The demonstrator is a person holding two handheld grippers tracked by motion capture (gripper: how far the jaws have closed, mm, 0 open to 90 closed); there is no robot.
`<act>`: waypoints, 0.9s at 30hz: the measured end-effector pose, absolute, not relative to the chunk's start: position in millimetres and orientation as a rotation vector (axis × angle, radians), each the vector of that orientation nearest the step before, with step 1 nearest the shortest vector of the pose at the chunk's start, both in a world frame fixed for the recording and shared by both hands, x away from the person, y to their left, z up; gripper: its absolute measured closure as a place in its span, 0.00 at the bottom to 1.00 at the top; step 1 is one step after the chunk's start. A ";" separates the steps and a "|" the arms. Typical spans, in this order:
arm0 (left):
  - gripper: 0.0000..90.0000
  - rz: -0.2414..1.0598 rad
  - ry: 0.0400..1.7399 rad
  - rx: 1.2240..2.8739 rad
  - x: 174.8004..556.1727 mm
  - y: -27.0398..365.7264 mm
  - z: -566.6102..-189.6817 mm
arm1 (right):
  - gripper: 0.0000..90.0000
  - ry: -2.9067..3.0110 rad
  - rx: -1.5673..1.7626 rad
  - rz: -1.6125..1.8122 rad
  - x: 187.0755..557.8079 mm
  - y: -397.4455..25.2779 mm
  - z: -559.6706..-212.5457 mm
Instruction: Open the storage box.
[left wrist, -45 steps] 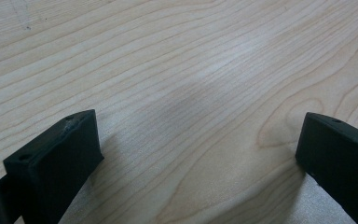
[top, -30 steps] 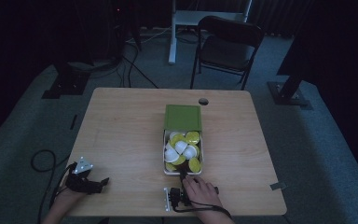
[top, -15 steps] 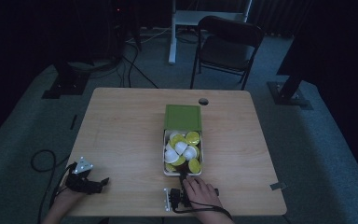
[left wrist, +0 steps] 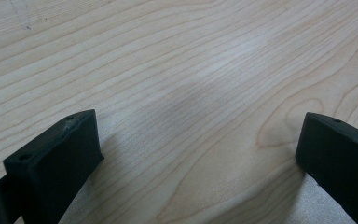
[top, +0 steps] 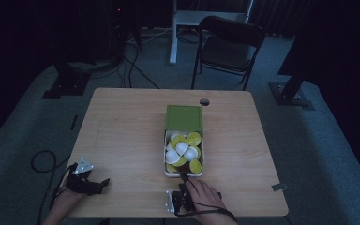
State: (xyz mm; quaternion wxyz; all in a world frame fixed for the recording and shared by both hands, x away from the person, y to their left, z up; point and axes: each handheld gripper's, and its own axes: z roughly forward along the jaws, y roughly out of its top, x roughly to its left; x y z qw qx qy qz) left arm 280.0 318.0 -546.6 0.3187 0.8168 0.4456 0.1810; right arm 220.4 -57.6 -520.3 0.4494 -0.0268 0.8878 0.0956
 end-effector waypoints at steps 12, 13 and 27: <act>0.00 0.476 1.172 2.148 280.0 318.0 -546.6 | 0.46 2.235 0.091 0.516 217.4 -71.5 -480.7; 0.00 0.476 1.172 2.148 280.0 318.0 -546.6 | 0.46 2.233 0.104 0.544 217.5 -73.1 -477.6; 0.00 0.475 1.172 2.149 280.0 318.0 -546.5 | 0.45 2.129 0.269 0.827 230.4 -103.4 -440.4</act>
